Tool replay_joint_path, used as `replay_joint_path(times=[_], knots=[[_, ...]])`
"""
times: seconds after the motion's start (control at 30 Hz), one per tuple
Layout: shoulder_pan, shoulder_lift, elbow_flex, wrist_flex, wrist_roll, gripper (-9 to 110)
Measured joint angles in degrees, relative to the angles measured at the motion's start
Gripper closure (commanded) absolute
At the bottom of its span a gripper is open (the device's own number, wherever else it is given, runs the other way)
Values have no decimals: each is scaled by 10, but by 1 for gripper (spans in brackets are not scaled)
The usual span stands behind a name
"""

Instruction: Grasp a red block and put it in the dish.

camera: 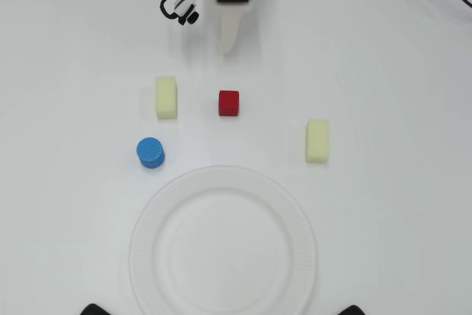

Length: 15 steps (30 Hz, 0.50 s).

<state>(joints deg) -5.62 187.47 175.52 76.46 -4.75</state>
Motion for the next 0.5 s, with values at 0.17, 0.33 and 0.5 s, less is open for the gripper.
replay_joint_path(times=[0.17,0.33,0.5], knots=[[-18,0,0,0,-20,101],[-18,0,0,0,-23,101],[-18,0,0,0,-24,101]])
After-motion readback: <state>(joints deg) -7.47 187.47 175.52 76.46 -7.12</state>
